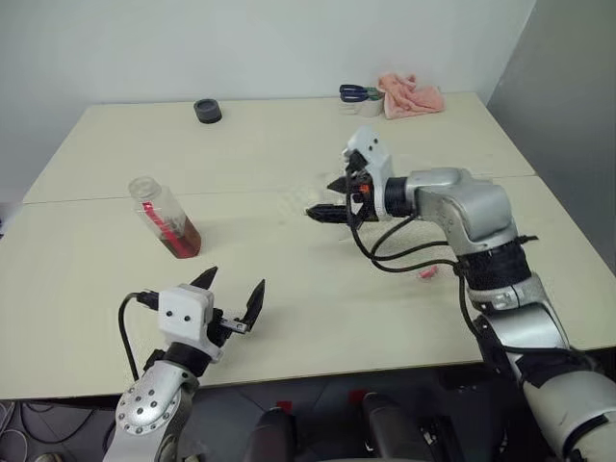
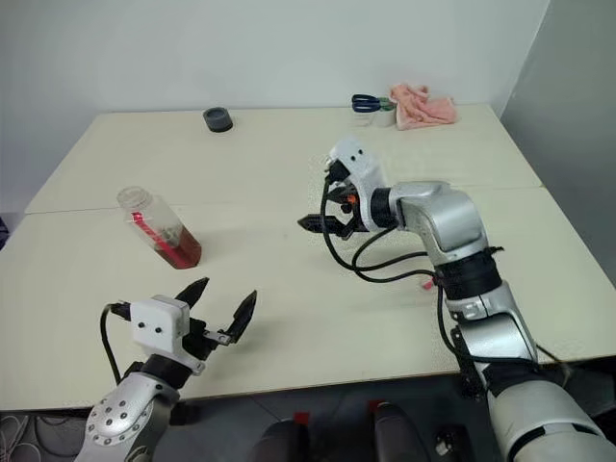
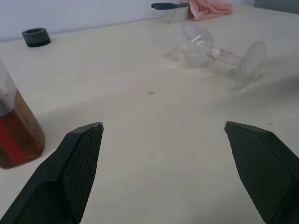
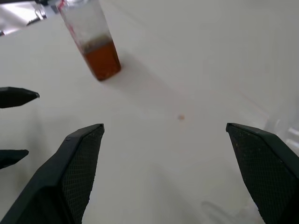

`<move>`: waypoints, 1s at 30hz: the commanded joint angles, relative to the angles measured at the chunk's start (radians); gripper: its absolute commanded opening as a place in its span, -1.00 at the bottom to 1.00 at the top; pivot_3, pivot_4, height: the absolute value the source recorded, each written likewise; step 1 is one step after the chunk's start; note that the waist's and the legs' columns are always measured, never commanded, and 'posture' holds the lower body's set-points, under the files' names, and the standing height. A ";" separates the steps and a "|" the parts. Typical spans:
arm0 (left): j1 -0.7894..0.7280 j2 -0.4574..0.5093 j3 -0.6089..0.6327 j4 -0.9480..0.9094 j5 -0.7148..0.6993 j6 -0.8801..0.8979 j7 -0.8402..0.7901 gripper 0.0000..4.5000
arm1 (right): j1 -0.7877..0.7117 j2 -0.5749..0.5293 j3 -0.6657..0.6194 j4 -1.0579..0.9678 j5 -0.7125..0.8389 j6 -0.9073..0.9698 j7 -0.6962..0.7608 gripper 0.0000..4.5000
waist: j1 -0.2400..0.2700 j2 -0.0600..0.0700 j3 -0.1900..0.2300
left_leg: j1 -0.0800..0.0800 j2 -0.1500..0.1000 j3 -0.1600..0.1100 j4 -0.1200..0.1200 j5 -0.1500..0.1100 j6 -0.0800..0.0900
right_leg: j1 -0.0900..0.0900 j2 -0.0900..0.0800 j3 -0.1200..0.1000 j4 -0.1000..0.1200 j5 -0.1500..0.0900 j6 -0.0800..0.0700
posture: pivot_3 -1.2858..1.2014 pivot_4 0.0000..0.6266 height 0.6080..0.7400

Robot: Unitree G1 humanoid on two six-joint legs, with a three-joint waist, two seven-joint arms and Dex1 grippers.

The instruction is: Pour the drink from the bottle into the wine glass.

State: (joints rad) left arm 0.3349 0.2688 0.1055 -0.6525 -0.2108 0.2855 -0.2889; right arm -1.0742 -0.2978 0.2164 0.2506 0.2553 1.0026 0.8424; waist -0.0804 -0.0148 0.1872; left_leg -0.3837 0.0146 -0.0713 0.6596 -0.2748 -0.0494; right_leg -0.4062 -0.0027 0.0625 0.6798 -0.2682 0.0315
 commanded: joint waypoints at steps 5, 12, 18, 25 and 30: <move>0.033 -0.030 -0.025 -0.021 0.029 -0.055 0.030 1.00 | -0.258 0.055 0.043 0.482 -0.106 -0.117 -0.013 0.98 | -0.002 0.000 0.000 | 0.000 0.000 0.001 0.000 0.000 0.000 | -0.001 0.000 0.001 0.000 0.000 0.000 | 0.03 -0.52 1.00; 0.105 -0.071 -0.075 -0.053 0.064 -0.076 0.065 1.00 | -0.416 0.107 0.047 0.793 -0.215 -0.234 -0.059 0.98 | -0.002 0.000 0.000 | -0.001 0.000 0.002 -0.002 0.000 0.000 | -0.003 -0.001 0.002 -0.001 0.000 0.000 | 0.03 -0.52 1.00; 0.120 -0.086 -0.102 -0.060 0.081 -0.086 0.080 1.00 | -0.465 0.157 0.037 0.920 -0.267 -0.199 -0.098 0.98 | -0.003 0.000 0.001 | -0.002 0.000 0.004 -0.004 0.000 0.000 | -0.004 -0.001 0.003 -0.001 0.000 0.000 | 0.03 -0.52 1.00; 0.165 -0.108 -0.148 -0.072 0.099 -0.098 0.107 1.00 | -0.464 0.191 0.022 1.005 -0.326 -0.248 -0.175 0.98 | -0.004 0.000 0.000 | -0.002 0.000 0.009 -0.011 0.000 0.000 | -0.008 -0.002 0.007 -0.002 0.000 0.000 | 0.03 -0.52 1.00; 0.202 -0.122 -0.194 -0.087 0.128 -0.110 0.129 1.00 | -0.447 0.190 0.011 1.043 -0.357 -0.292 -0.214 0.98 | -0.004 0.000 0.000 | -0.009 -0.001 0.012 -0.014 0.000 0.000 | -0.017 -0.003 0.009 -0.002 0.000 -0.001 | 0.03 -0.52 1.00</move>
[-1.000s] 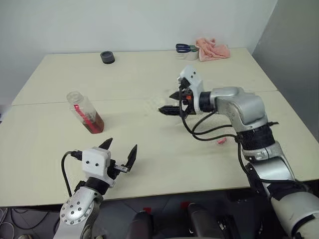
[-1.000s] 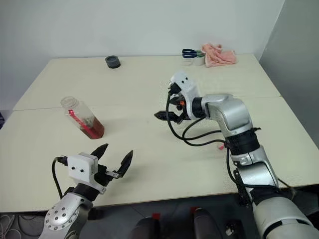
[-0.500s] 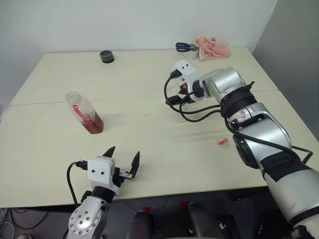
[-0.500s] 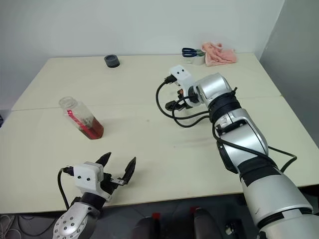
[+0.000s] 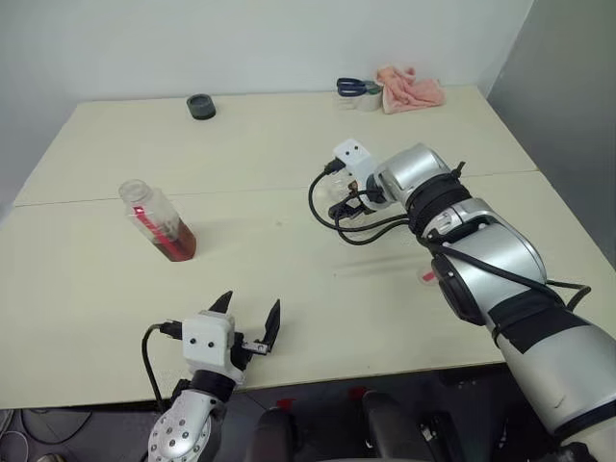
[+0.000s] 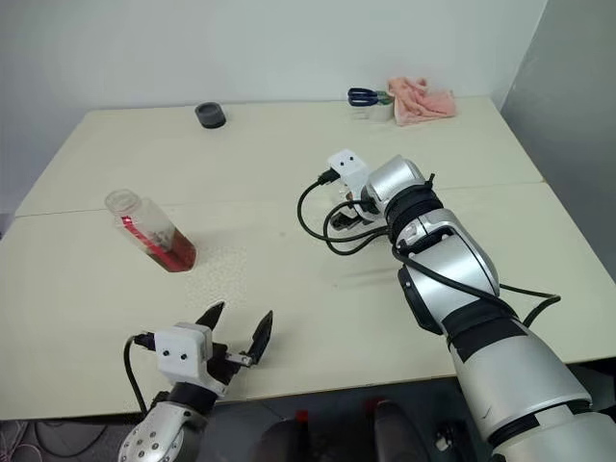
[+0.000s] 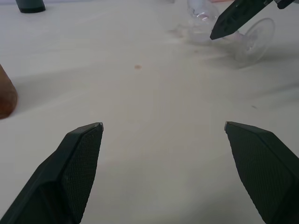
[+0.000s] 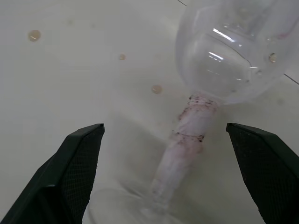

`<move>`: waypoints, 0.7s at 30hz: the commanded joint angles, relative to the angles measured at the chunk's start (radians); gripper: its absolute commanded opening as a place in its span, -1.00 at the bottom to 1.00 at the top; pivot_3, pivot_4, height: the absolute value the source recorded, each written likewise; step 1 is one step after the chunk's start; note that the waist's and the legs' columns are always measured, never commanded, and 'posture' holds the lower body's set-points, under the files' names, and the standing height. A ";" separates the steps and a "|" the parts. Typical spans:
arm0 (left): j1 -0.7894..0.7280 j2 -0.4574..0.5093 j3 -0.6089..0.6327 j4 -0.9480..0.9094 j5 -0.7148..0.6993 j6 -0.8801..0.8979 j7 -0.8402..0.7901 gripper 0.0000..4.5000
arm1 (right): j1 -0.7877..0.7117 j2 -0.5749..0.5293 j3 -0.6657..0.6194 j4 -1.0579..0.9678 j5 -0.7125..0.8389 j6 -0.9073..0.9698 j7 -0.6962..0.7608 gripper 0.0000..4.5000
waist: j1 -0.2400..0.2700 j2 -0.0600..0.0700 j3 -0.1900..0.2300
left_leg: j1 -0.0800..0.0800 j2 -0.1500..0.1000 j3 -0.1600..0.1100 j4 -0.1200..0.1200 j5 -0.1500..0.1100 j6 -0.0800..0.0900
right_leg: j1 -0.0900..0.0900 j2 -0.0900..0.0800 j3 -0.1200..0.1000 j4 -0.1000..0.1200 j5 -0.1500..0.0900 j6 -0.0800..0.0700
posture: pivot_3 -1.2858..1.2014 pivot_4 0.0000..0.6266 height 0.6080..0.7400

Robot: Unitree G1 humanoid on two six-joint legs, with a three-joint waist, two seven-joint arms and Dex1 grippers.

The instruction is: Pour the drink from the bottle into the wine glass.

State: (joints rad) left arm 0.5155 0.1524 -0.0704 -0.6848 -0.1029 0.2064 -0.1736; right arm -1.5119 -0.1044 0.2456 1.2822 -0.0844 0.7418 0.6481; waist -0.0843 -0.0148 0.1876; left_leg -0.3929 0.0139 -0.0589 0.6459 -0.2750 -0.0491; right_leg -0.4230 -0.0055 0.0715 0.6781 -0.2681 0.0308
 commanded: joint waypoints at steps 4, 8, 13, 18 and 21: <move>0.041 -0.012 -0.044 -0.062 0.034 -0.036 0.029 1.00 | 0.007 -0.002 -0.032 0.031 -0.037 -0.064 -0.056 0.98 | 0.000 0.000 0.000 | -0.002 0.000 0.000 0.000 0.000 0.000 | -0.002 -0.001 0.000 0.000 0.000 0.000 | 0.03 -0.52 1.00; 0.051 -0.014 -0.057 -0.060 0.041 -0.044 0.041 1.00 | 0.023 0.004 -0.050 0.043 -0.043 -0.094 -0.085 0.98 | 0.000 0.000 0.000 | -0.002 -0.001 0.001 0.000 0.000 0.000 | -0.002 -0.001 0.000 0.000 0.000 0.000 | 0.03 -0.52 1.00; 0.050 -0.014 -0.060 -0.060 0.040 -0.043 0.045 1.00 | 0.035 0.021 -0.074 0.047 -0.042 -0.108 -0.092 0.58 | -0.005 0.000 0.000 | -0.001 -0.001 0.002 0.000 0.000 0.000 | -0.002 -0.001 0.000 0.001 0.000 0.000 | 0.03 -0.52 1.00; 0.058 -0.008 -0.052 -0.064 0.035 -0.043 0.041 1.00 | 0.041 0.026 -0.087 0.048 -0.049 -0.108 -0.082 -0.23 | -0.006 0.000 0.000 | 0.000 0.000 0.002 0.000 0.000 0.000 | -0.002 -0.001 0.001 0.001 0.000 0.000 | 0.03 -0.52 1.00; 0.062 -0.004 -0.044 -0.065 0.030 -0.043 0.039 1.00 | 0.047 0.025 -0.091 0.048 -0.053 -0.105 -0.077 -0.67 | -0.006 0.000 0.000 | 0.001 0.000 0.003 0.000 0.000 0.000 | -0.001 -0.001 0.001 0.002 0.000 0.000 | 0.03 -0.52 1.00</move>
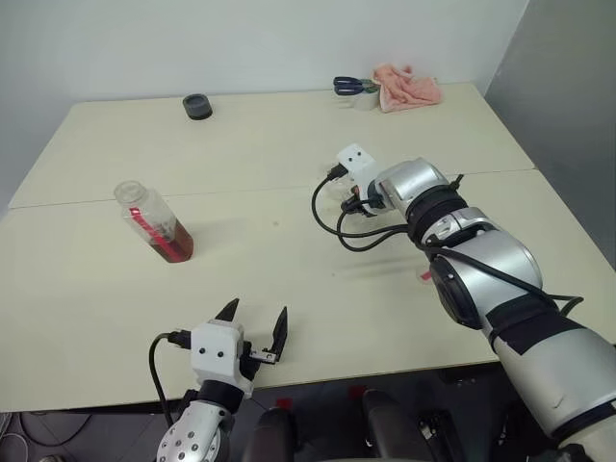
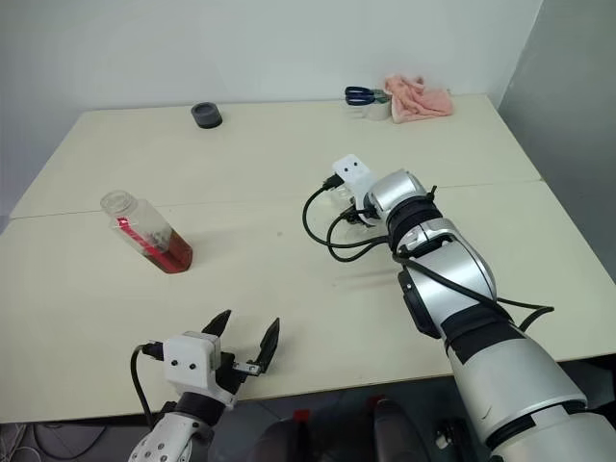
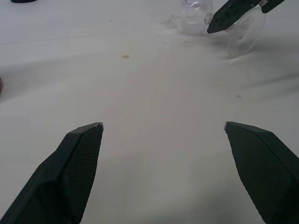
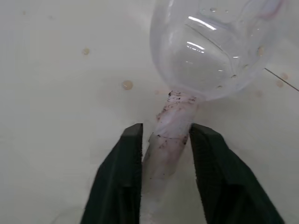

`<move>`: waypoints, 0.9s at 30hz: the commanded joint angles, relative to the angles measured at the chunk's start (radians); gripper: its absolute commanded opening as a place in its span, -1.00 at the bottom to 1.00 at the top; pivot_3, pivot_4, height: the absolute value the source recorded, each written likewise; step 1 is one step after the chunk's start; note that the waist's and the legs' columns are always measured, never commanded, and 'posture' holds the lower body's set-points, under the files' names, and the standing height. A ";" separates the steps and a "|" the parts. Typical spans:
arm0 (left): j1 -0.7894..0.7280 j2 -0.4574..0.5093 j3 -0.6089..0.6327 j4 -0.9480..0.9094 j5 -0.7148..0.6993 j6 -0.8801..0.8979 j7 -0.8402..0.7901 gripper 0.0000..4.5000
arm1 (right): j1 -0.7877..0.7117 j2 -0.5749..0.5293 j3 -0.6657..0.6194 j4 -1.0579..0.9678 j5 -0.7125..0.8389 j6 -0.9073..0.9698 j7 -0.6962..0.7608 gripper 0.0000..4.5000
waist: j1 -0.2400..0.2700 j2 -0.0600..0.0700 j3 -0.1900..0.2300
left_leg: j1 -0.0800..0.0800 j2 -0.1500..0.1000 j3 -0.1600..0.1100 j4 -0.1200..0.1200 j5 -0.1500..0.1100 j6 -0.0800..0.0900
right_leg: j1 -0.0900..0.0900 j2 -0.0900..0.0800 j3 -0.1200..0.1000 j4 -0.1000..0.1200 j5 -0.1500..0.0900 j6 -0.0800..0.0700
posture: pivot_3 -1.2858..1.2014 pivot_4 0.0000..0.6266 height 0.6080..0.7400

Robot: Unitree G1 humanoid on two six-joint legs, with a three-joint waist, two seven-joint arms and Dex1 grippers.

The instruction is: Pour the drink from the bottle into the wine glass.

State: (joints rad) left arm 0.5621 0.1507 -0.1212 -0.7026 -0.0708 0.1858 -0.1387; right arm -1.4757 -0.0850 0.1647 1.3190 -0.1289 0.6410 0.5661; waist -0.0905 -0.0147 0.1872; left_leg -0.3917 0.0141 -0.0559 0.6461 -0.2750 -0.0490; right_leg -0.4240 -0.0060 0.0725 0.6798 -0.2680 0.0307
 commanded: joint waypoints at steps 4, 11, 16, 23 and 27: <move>0.003 0.003 0.020 -0.046 -0.009 -0.014 -0.001 1.00 | 0.020 0.003 -0.019 0.010 -0.008 0.004 0.013 -0.94 | 0.000 0.000 0.000 | 0.001 0.000 0.000 0.000 0.000 0.000 | 0.001 0.000 0.000 0.000 0.000 0.000 | 0.03 -0.52 1.00; -0.015 0.025 0.059 -0.038 -0.031 -0.002 -0.027 1.00 | 0.000 0.003 -0.180 -0.024 0.121 -0.060 0.051 -0.94 | 0.000 0.000 0.000 | 0.001 0.001 -0.001 0.000 0.000 0.000 | 0.001 0.001 0.000 0.000 0.000 0.000 | 0.03 -0.52 1.00; -0.021 0.047 0.085 -0.052 -0.049 0.015 -0.048 1.00 | 0.045 0.019 -0.335 -0.094 0.251 -0.369 0.068 -0.94 | 0.003 0.000 0.000 | 0.001 0.001 -0.001 0.001 0.000 0.000 | 0.001 0.002 -0.001 0.001 0.000 0.000 | 0.03 -0.52 1.00; -0.056 0.093 0.153 -0.065 -0.086 0.056 -0.085 1.00 | 0.273 0.066 -0.379 -0.164 0.281 -0.685 -0.022 -0.94 | 0.008 -0.002 -0.002 | 0.000 0.000 -0.002 0.002 0.000 0.000 | 0.002 0.000 -0.002 0.001 0.000 0.000 | 0.03 -0.52 1.00; -0.094 0.121 0.189 -0.065 -0.111 0.084 -0.103 1.00 | 0.401 0.104 -0.367 -0.191 0.268 -0.764 -0.125 -0.94 | 0.007 -0.002 -0.001 | 0.000 0.000 -0.003 0.004 0.000 0.000 | 0.003 0.000 -0.002 0.003 0.000 0.000 | 0.03 -0.52 1.00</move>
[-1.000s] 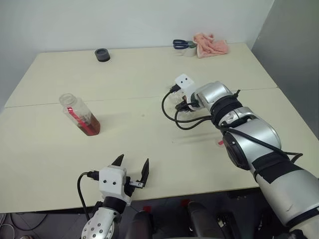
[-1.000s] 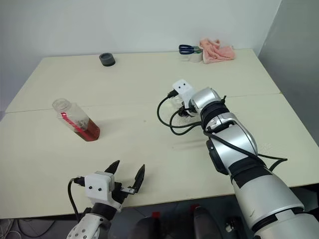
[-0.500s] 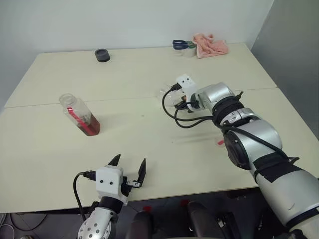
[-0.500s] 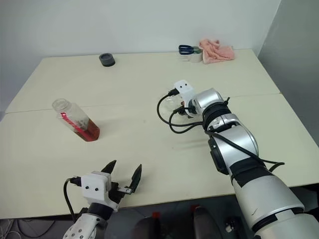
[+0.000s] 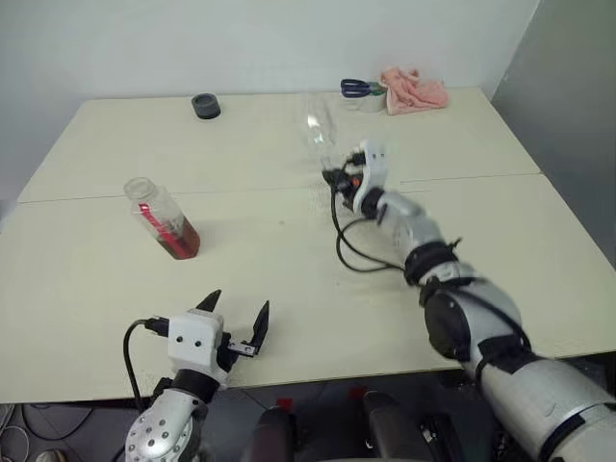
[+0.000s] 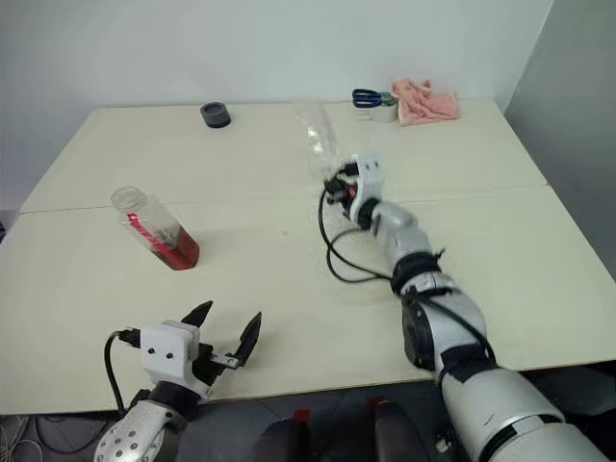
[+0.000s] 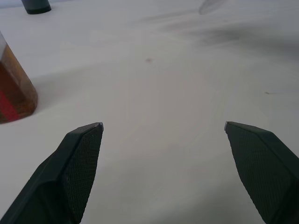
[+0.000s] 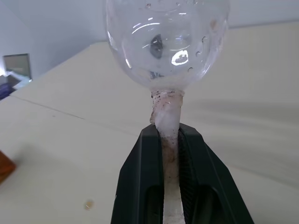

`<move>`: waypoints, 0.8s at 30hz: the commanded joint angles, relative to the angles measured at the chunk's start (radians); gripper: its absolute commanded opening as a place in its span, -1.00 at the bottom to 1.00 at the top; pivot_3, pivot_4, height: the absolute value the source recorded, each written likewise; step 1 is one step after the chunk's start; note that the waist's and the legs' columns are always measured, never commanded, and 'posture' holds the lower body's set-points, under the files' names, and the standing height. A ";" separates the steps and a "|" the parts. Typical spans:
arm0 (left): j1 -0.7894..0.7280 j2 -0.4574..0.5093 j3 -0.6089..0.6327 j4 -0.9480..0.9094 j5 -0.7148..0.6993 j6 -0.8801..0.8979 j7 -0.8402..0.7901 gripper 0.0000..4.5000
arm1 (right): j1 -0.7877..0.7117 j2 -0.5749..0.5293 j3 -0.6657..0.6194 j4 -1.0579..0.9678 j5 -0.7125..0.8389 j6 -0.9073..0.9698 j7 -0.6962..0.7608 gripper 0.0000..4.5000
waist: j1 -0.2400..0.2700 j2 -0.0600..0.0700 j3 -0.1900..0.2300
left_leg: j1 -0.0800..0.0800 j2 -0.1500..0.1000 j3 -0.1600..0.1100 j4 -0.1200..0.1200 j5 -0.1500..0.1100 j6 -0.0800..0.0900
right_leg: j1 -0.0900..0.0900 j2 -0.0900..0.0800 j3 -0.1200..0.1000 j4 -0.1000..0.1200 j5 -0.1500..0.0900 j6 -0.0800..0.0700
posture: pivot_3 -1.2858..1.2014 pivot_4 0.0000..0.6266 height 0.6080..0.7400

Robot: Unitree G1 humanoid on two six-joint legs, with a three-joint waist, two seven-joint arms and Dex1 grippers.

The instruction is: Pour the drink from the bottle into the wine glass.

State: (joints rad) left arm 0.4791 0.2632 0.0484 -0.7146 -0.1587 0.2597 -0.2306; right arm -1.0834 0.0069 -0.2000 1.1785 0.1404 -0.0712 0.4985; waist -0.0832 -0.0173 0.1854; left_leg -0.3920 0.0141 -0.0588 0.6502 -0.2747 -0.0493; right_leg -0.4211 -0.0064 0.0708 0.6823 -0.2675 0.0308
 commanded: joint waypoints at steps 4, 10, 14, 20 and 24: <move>-0.019 0.022 0.031 -0.055 -0.035 0.021 -0.026 1.00 | 0.081 0.031 0.023 -0.070 -0.017 -0.058 -0.095 -0.94 | -0.001 0.000 0.000 | 0.007 0.001 0.000 0.002 0.000 0.000 | 0.006 0.001 0.000 0.001 0.000 0.001 | 0.03 -0.52 1.00; -0.005 0.027 0.050 -0.061 -0.045 0.018 -0.035 1.00 | 0.221 0.018 0.079 -0.270 -0.023 0.074 -0.105 -0.94 | 0.001 -0.001 -0.002 | 0.018 0.001 -0.002 0.001 0.000 0.000 | 0.017 0.003 0.000 -0.001 0.000 0.001 | 0.03 -0.52 1.00; 0.010 0.023 0.055 -0.058 -0.042 0.006 -0.035 1.00 | 0.354 -0.012 0.132 -0.522 -0.020 0.224 -0.100 -0.94 | 0.003 -0.001 -0.007 | 0.017 0.001 -0.002 0.001 0.000 0.000 | 0.017 0.002 0.000 -0.001 0.000 0.001 | 0.03 -0.52 1.00; 0.020 0.013 0.049 -0.050 -0.034 -0.011 -0.029 1.00 | 0.518 -0.055 0.193 -0.839 -0.010 0.393 -0.107 -0.94 | 0.005 -0.002 -0.011 | 0.018 0.000 -0.002 -0.001 0.000 0.000 | 0.017 0.002 0.000 -0.003 0.000 0.001 | 0.03 -0.52 1.00; 0.024 0.008 0.045 -0.047 -0.029 -0.018 -0.027 1.00 | 0.634 -0.080 0.232 -0.992 -0.007 0.486 -0.113 -0.94 | 0.005 -0.003 -0.014 | 0.018 0.000 -0.001 -0.003 0.000 0.000 | 0.017 0.002 0.000 -0.004 0.000 0.001 | 0.03 -0.52 1.00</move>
State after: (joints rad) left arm 0.4946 0.2805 0.0918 -0.7285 -0.1930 0.2689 -0.2622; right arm -0.5067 -0.0597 0.0173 0.1947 0.1381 0.3304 0.3920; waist -0.0785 -0.0206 0.1712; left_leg -0.3744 0.0140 -0.0600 0.6471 -0.2749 -0.0491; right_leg -0.4042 -0.0048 0.0713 0.6782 -0.2681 0.0323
